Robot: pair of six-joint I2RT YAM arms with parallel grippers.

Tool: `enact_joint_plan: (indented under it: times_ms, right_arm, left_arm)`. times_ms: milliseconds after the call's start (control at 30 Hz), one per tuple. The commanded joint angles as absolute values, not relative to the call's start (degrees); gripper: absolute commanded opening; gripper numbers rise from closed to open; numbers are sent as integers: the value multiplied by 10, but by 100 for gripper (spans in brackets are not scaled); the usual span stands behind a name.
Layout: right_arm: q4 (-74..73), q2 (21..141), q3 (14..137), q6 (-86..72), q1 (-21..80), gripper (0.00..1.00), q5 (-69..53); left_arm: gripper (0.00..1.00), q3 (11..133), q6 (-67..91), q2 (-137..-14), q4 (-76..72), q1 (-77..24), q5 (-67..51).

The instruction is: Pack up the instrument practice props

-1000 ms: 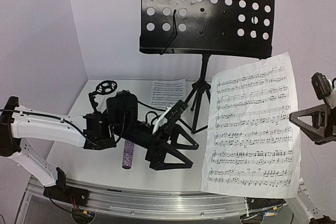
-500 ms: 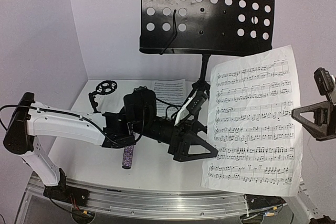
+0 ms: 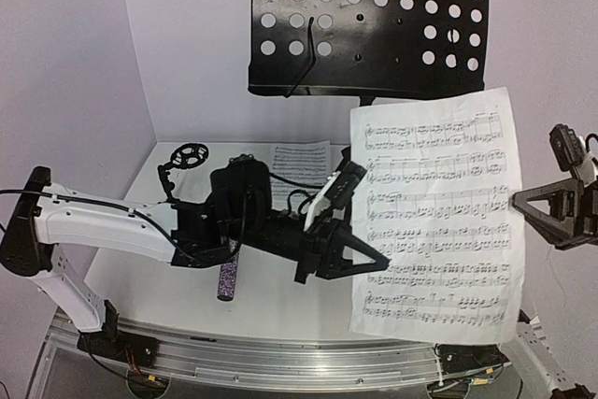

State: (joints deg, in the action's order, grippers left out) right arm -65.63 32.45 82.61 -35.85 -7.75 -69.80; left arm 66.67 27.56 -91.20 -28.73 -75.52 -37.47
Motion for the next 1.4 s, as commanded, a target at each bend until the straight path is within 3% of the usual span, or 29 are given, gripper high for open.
enact_joint_plan:
  times_ms: [0,100,233,400,567,867,1167,1367]
  right_arm:
    - [-645,309,801,-346,-81,31,-674]
    - [-649,305,793,-346,-81,49,-657]
    - [-660,298,778,-341,-81,60,-633]
    - [-670,299,749,-328,-80,61,-600]
    - [-683,307,748,-300,-81,62,-567]
    - [-684,382,758,-238,-81,62,-508]
    - [-680,478,786,-158,-80,63,-477]
    - [-669,536,812,-115,-81,63,-457]
  left_arm:
    - [0,568,80,-832,-229,-764,-319]
    - [0,510,-14,-799,-182,-765,-259]
    - [0,452,-98,-726,-104,-756,-244]
    - [0,387,-70,-643,-37,-689,-275]
    - [0,315,-15,-571,-50,-560,-306]
    - [0,280,65,-508,-54,-397,-308]
    - [0,336,22,-568,-68,-363,-235]
    - [0,514,-120,-723,-11,-363,-263]
